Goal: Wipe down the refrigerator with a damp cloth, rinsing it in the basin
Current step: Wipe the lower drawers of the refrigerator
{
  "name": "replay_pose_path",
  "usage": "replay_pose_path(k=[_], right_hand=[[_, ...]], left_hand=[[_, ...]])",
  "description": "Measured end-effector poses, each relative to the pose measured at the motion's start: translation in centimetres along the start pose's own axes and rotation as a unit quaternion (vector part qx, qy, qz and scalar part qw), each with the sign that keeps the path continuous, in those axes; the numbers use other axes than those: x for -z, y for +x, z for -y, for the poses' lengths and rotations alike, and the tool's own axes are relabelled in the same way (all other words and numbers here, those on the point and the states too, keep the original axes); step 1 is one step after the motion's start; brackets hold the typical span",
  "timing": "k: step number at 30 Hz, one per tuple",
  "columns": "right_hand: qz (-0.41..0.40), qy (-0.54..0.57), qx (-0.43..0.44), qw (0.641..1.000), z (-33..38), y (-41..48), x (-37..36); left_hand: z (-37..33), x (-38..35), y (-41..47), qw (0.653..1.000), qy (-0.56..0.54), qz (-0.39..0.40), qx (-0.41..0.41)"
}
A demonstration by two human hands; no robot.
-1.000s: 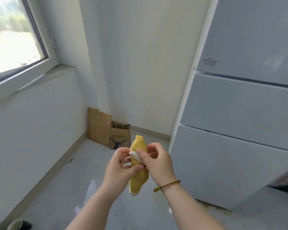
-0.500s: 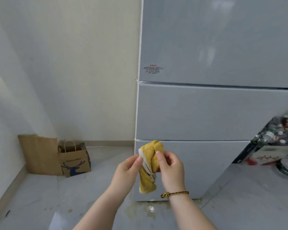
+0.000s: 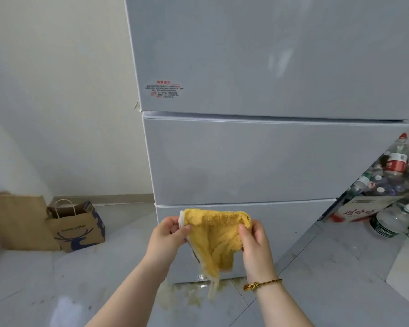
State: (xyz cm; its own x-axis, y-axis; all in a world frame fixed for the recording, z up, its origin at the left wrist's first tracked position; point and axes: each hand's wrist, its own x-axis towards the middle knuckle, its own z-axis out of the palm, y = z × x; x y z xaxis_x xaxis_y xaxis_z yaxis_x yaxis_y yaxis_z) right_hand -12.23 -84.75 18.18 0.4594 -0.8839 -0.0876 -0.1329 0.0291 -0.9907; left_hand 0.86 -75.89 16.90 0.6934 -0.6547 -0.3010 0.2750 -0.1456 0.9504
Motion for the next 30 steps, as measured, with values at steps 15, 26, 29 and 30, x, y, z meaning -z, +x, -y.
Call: replay_pose_path(k=[15, 26, 29, 30], right_hand=[[-0.036, 0.000, -0.100, 0.994, -4.2, 4.4, 5.7], [-0.121, -0.019, -0.110, 0.986, -5.8, 4.0, 7.8], [-0.139, -0.022, -0.101, 0.985, -5.9, 4.0, 7.5], [-0.147, -0.025, -0.097, 0.984, -6.0, 4.0, 7.2]], left_hand=[[4.0, -0.5, 6.3, 0.965, 0.145, -0.217, 0.039], [3.9, 2.2, 11.4, 0.986, 0.073, -0.116, 0.096], [4.4, 2.8, 11.5, 0.983, 0.115, -0.120, 0.074], [4.6, 2.9, 11.5, 0.983, 0.125, -0.120, 0.066]])
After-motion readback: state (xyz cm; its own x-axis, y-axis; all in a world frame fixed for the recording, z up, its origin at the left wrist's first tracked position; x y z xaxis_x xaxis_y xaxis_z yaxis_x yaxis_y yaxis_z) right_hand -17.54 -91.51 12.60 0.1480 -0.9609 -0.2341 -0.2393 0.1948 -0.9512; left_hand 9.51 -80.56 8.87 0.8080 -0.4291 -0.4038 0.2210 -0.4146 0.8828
